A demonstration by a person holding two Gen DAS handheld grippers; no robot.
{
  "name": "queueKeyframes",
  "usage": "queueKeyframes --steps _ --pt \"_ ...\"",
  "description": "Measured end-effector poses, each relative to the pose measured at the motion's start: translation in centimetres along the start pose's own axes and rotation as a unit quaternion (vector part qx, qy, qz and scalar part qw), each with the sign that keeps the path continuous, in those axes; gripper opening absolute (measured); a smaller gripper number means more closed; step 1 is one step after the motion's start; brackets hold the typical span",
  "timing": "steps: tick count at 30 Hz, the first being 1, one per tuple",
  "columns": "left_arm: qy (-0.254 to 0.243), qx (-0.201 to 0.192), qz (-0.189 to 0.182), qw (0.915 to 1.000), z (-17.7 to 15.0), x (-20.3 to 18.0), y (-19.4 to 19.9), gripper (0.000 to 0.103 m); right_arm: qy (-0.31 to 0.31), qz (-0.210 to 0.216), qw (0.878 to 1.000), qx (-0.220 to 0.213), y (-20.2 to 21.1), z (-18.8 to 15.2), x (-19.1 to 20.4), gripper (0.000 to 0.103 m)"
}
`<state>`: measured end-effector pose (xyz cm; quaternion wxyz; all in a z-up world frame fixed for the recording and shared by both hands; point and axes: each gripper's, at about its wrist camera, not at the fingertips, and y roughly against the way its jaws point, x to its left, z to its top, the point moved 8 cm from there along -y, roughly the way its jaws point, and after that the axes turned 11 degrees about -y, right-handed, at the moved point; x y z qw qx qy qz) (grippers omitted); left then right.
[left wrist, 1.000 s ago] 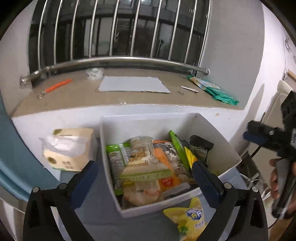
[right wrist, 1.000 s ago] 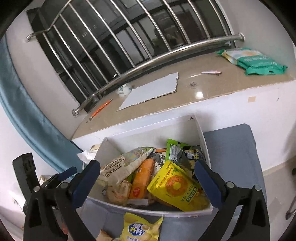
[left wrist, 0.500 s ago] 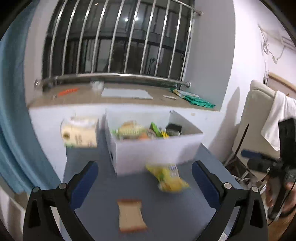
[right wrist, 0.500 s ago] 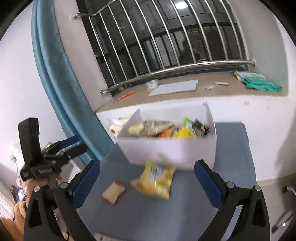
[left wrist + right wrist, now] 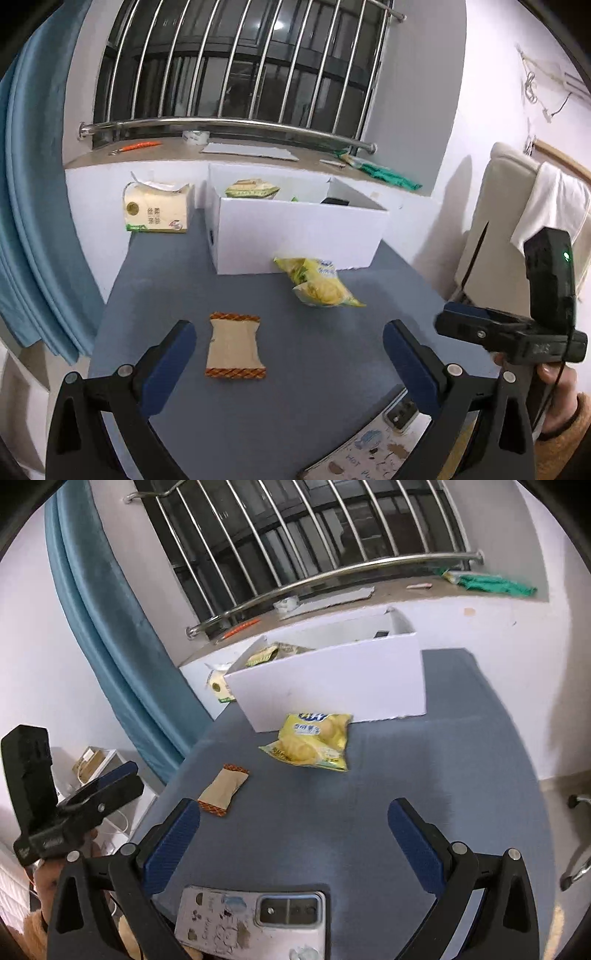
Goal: Organize snacks
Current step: 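Grasp the yellow potato-stick bag with the right tool, then hold the potato-stick bag with right tool while left grasps flat bread packet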
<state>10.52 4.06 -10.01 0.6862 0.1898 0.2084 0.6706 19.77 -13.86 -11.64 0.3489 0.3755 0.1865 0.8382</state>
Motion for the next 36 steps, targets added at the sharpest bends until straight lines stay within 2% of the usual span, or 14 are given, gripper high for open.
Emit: queueKeyframes --steps 7,12,20,23,24,25,27,29,31,33,36 --pt "0.004 0.014 -0.008 0.9999 -1.2 0.2 -0.8 0.103 -0.053 0.004 0.997 0.049 -5.8 0.5 -1.5 0.103" --pt "0.016 0.023 -0.01 0.9996 -1.8 0.9 -1.3 0.103 -0.08 0.001 0.992 0.093 -10.9 3.1 -2.0 0.103" --pt "0.034 0.035 -0.009 0.9988 -2.7 2.3 -1.8 0.103 -0.078 -0.058 0.986 0.138 -16.9 5.5 -2.1 0.103" --pt "0.042 0.041 -0.009 0.9983 -3.0 2.7 -2.2 0.103 -0.088 -0.049 0.98 0.17 -18.3 4.9 -2.1 0.102" --pt "0.044 0.042 -0.008 0.9981 -3.2 2.8 -2.3 0.103 -0.088 -0.036 0.98 0.175 -18.5 4.5 -1.9 0.086" --pt "0.046 0.042 -0.008 0.998 -3.2 2.9 -2.3 0.103 -0.076 -0.043 0.984 0.159 -18.4 4.7 -1.9 0.063" --pt "0.045 0.043 -0.01 0.9981 -3.3 3.0 -2.4 0.103 -0.079 -0.034 0.985 0.148 -18.0 4.9 -1.8 0.054" --pt "0.043 0.047 -0.006 0.998 -3.5 3.1 -2.5 0.103 -0.077 -0.003 0.987 0.139 -17.1 4.8 -1.0 0.052" --pt "0.039 0.054 -0.002 0.9978 -3.7 3.3 -2.9 0.103 -0.063 -0.003 0.99 0.129 -16.3 4.7 -0.7 0.052" --pt "0.033 0.067 0.003 0.9972 -3.9 3.4 -3.6 0.103 -0.072 0.025 0.99 0.12 -15.0 4.6 -0.2 0.052" --pt "0.022 0.087 0.005 0.996 -4.0 3.3 -4.9 0.103 -0.065 0.033 0.992 0.101 -12.8 4.5 0.2 0.052"
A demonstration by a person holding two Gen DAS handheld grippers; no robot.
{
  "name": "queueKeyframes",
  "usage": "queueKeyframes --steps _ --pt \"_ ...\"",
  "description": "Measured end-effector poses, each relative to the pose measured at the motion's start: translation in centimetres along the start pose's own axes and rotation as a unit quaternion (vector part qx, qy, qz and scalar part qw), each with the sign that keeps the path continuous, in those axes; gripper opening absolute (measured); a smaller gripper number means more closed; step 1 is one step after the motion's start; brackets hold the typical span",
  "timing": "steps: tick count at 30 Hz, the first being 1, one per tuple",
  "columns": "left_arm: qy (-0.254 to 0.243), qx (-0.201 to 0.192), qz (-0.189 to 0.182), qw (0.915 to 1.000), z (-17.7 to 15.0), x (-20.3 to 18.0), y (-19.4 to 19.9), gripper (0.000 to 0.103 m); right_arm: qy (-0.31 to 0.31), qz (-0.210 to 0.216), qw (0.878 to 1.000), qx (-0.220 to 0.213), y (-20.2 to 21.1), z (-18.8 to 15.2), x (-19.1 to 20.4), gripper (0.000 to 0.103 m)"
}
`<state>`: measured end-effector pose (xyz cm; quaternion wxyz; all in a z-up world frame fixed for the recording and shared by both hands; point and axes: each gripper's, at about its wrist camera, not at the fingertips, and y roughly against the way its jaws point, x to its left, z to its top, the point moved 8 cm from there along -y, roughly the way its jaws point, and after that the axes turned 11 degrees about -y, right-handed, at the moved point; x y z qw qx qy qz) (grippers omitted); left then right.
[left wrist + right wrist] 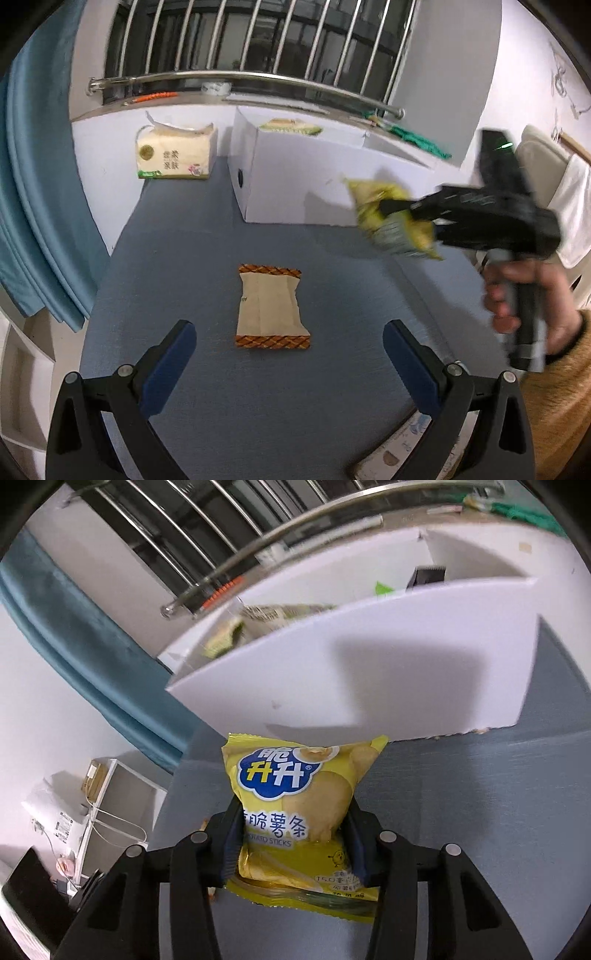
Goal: Organize snacks
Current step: 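Hold the potato-stick bag with right tool while left grasps flat bread packet, then carry both packets into the white box and open both tools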
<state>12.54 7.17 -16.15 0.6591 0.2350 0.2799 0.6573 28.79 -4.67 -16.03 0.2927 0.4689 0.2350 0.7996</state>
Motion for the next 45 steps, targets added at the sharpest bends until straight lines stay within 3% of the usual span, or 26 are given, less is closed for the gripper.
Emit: queueKeyframes --steps 8,14,16,18,19,22,28,35,41,45 --pt "-0.014 0.08 0.021 0.9965 0.3 0.6 -5.0 0.103 0.003 0.036 0.999 -0.035 6.1 -1.4 0.5 0.053" --pt "-0.015 0.114 0.028 0.993 -0.1 1.6 -7.4 0.102 -0.008 0.049 0.997 -0.057 9.4 -3.0 -1.0 0.053" --pt "-0.019 0.114 0.038 0.9926 -0.2 2.0 -7.6 0.093 -0.01 0.046 0.997 -0.059 9.5 -3.0 -1.4 0.054" --pt "-0.054 0.117 0.066 0.9895 -0.1 1.9 -7.5 0.073 -0.014 0.045 0.997 -0.063 10.0 -3.4 -1.7 0.054" --pt "-0.056 0.111 0.057 0.9906 0.0 1.5 -7.3 0.053 -0.017 0.046 0.997 -0.065 10.2 -3.5 -1.9 0.054" --pt "-0.042 0.105 0.034 0.993 0.1 1.7 -6.9 0.049 -0.022 0.048 0.997 -0.064 10.3 -3.8 -2.2 0.054" --pt "-0.033 0.039 -0.003 0.9987 2.3 0.2 -3.5 0.049 -0.023 0.046 0.996 -0.068 10.5 -4.3 -2.7 0.054" --pt "-0.05 -0.047 -0.04 0.9968 9.7 -2.0 0.7 0.049 -0.02 0.042 0.994 -0.094 11.7 -2.2 -2.4 0.054" --pt "-0.056 -0.09 -0.053 0.9929 17.7 -2.0 0.9 0.049 0.016 0.028 0.992 -0.126 13.0 3.5 -0.2 0.054" --pt "-0.044 -0.093 -0.05 0.9935 22.9 -1.5 -1.6 0.049 0.026 0.031 0.99 -0.133 12.4 8.5 1.2 0.054"
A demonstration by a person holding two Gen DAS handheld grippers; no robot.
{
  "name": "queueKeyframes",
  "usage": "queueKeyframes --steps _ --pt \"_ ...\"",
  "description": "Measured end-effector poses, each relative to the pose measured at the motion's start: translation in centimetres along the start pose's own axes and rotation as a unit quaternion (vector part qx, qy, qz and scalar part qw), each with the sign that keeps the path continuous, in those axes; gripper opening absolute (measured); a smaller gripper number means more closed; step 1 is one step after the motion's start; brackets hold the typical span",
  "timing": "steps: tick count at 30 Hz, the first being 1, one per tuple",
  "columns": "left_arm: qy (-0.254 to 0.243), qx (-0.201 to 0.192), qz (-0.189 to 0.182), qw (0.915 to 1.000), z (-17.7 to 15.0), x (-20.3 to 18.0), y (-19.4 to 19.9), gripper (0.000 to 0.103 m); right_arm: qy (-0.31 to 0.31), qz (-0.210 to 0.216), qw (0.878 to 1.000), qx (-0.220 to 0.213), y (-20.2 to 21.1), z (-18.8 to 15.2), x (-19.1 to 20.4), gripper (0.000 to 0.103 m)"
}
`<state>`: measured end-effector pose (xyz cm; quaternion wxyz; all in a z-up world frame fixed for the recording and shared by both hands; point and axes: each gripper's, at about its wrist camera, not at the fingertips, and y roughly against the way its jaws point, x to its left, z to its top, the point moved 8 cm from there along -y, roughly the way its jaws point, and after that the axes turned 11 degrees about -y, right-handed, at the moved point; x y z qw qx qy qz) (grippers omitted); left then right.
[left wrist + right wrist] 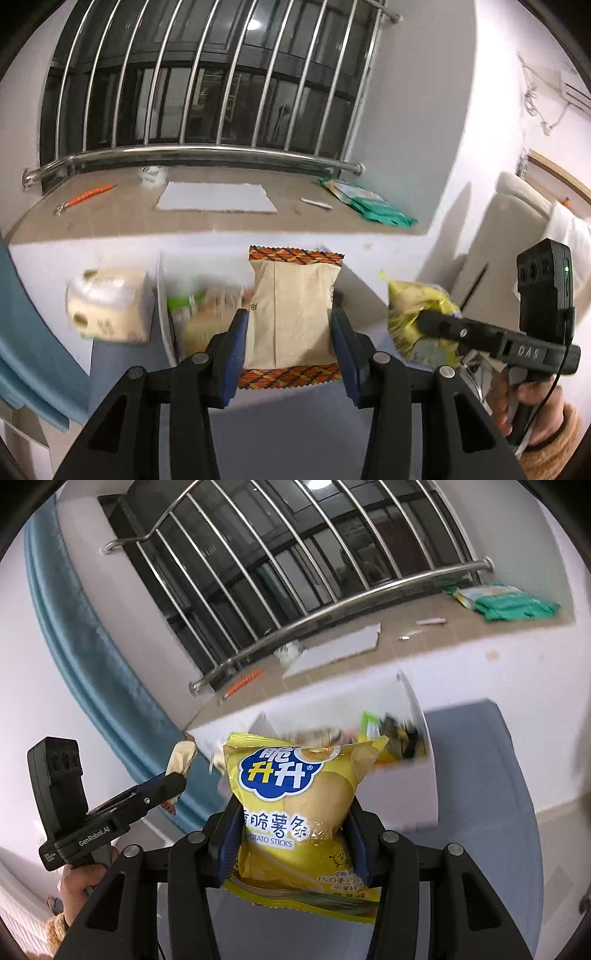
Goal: Organize snacks
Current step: 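Carry both packets into the white box and open both tools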
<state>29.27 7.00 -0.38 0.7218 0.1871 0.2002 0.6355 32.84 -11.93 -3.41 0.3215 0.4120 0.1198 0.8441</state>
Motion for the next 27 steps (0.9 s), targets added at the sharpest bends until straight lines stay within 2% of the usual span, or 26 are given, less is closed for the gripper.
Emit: queueKeyframes --steps 3,7,8,9,11,12,13,14,17,21,23,27 --pt "-0.002 0.019 0.008 0.9998 2.4 0.7 -3.9 0.049 0.002 -0.018 1.0 0.003 -2.3 3.0 -0.6 0.054" --pt "-0.013 0.049 0.02 0.9985 3.1 1.4 -7.9 0.049 -0.006 -0.039 0.999 0.001 -5.8 6.6 -2.5 0.054" --pt "-0.012 0.058 0.019 0.998 3.0 1.5 -8.8 0.054 -0.01 -0.045 0.999 0.004 -6.6 7.3 -3.0 0.054" --pt "-0.01 0.067 0.019 0.9975 2.8 1.5 -9.7 0.059 -0.016 -0.051 0.999 0.007 -7.2 7.8 -3.6 0.055" --pt "-0.016 0.074 0.028 0.9967 2.2 1.5 -10.2 0.102 -0.019 -0.046 0.999 0.016 -8.3 8.6 -4.0 0.059" --pt "-0.02 0.072 0.048 0.996 2.0 1.8 -10.3 0.103 -0.016 -0.045 0.999 0.02 -8.7 8.8 -4.1 0.071" --pt "-0.024 0.069 0.053 0.9959 1.8 1.9 -10.2 0.103 -0.013 -0.051 0.998 0.024 -9.1 9.0 -4.4 0.1" --pt "-0.029 0.065 0.053 0.9961 1.6 1.9 -9.9 0.103 -0.014 -0.06 0.998 0.025 -9.2 9.1 -4.7 0.103" --pt "-0.037 0.054 0.054 0.9964 1.1 1.6 -8.8 0.103 -0.026 -0.06 0.998 0.005 -8.3 9.1 -5.6 0.103" --pt "-0.059 0.036 0.088 0.9937 1.4 1.1 -6.2 0.103 -0.047 -0.064 0.997 -0.008 -6.8 8.7 -6.3 0.103" --pt "-0.071 0.009 0.1 0.9923 1.8 0.4 -4.1 0.103 -0.032 -0.074 0.997 -0.015 -6.0 8.4 -5.9 0.103" --pt "-0.08 -0.028 0.118 0.9894 2.1 -1.2 -0.3 0.103 0.044 -0.099 0.993 -0.04 -3.5 7.7 -3.4 0.103"
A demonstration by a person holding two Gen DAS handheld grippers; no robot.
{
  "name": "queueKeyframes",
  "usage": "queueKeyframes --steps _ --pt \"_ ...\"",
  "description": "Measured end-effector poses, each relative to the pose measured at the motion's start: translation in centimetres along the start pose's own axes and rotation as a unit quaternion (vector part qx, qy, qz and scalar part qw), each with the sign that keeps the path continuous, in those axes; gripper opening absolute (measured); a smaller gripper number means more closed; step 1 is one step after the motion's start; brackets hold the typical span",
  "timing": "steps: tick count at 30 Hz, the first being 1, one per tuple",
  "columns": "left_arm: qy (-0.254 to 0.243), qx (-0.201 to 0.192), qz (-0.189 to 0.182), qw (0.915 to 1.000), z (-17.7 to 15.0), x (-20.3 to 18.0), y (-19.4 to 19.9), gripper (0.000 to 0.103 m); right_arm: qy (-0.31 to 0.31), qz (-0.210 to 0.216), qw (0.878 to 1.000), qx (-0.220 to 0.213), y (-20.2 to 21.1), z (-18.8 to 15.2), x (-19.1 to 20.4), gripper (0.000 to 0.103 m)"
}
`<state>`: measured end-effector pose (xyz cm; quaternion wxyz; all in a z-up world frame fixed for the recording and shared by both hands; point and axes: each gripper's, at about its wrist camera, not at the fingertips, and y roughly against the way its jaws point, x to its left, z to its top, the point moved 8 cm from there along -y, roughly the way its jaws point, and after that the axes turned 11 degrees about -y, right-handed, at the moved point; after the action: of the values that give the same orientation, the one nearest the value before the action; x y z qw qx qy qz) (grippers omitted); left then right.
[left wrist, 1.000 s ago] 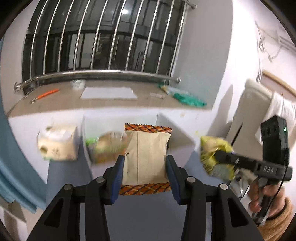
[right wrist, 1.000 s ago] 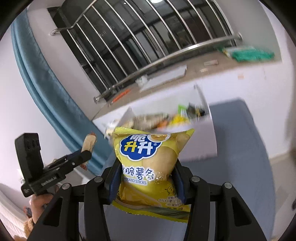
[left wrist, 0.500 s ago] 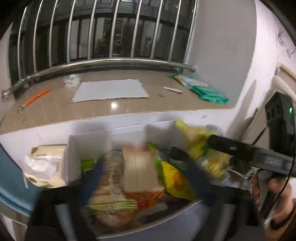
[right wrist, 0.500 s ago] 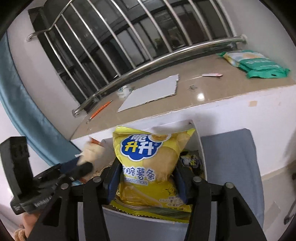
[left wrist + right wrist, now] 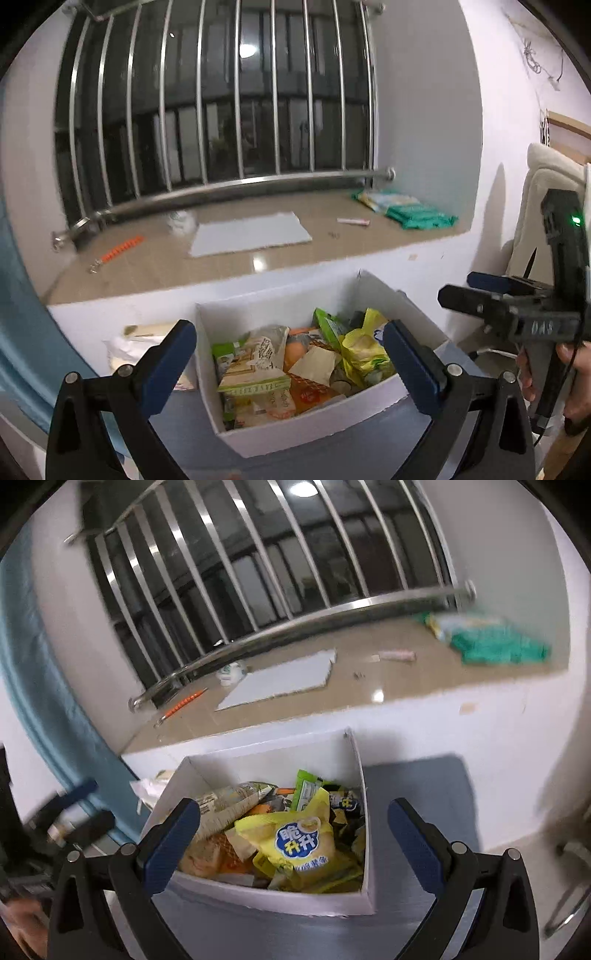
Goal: Organize snacks
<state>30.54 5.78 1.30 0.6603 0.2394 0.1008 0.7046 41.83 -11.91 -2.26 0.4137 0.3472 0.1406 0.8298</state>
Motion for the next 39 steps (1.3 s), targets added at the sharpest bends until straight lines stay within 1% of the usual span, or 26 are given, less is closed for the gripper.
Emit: queueKeyframes --steps 1,3,4,6,8,10,13,15,18,20,23,25,28,30,32,34,39 --pt "-0.002 -0.004 0.011 0.9999 0.0 -0.2 1.1 0.103 0.026 -0.003 1.0 -0.013 1.2 -0.2 1.0 0.103" --pt "-0.005 -0.007 0.014 0.9999 -0.1 -0.7 2.5 0.103 0.059 -0.018 0.998 -0.032 2.9 -0.4 2.2 0.103" --pt "-0.002 -0.008 0.003 1.0 -0.3 -1.0 3.5 0.103 0.076 -0.029 0.996 -0.04 4.0 -0.7 3.1 0.103" --pt "0.015 -0.011 -0.013 0.9997 -0.5 -1.3 4.9 0.103 0.096 -0.036 0.993 -0.052 5.7 -1.2 4.4 0.103" --pt "0.029 -0.011 -0.028 0.9991 -1.0 -1.8 6.4 0.103 0.107 -0.023 0.992 -0.063 7.3 -1.7 5.5 0.103" --pt "0.034 -0.016 -0.022 0.9991 -1.5 -2.3 8.1 0.103 0.102 0.0 0.993 -0.059 8.5 -2.4 6.3 0.103" --pt "0.025 -0.026 -0.001 0.9993 -2.3 -3.2 10.7 0.103 0.101 0.005 0.993 -0.064 10.8 -3.7 6.9 0.103" --pt "0.022 -0.026 0.007 0.9994 -3.1 -3.8 11.9 0.103 0.104 0.013 0.992 -0.068 12.5 -4.9 7.5 0.103" --pt "0.033 -0.025 0.007 0.9991 -4.6 -4.6 14.1 0.103 0.106 0.012 0.991 -0.075 14.9 -6.6 7.7 0.103" --pt "0.037 -0.031 0.007 0.9988 -5.8 -5.2 15.7 0.103 0.104 0.022 0.992 -0.071 16.6 -7.8 8.0 0.103" --pt "0.044 -0.022 0.01 0.9988 -7.5 -5.9 17.2 0.103 0.103 0.04 0.992 -0.056 18.5 -9.8 8.5 0.103" --pt "0.057 -0.016 0.009 0.9982 -8.5 -6.3 18.3 0.103 0.104 0.037 0.992 -0.065 19.9 -11.0 8.5 0.103" --pt "0.069 -0.02 -0.008 0.9974 -9.6 -7.4 20.1 0.103 0.107 0.009 0.991 -0.077 21.4 -13.1 8.2 0.103" --pt "0.066 -0.017 -0.014 0.9976 -10.1 -8.0 20.8 0.103 0.112 -0.003 0.991 -0.071 21.6 -14.3 8.0 0.103" --pt "0.076 -0.012 -0.023 0.9968 -10.5 -8.4 21.1 0.103 0.119 0.001 0.991 -0.058 21.9 -15.6 8.3 0.103" --pt "0.085 -0.01 -0.026 0.996 -10.8 -8.4 21.1 0.103 0.121 0.008 0.991 -0.053 22.0 -16.2 8.7 0.103" --pt "0.092 -0.005 -0.019 0.9955 -11.1 -7.9 20.8 0.103 0.123 0.013 0.99 -0.061 22.4 -16.3 9.4 0.103"
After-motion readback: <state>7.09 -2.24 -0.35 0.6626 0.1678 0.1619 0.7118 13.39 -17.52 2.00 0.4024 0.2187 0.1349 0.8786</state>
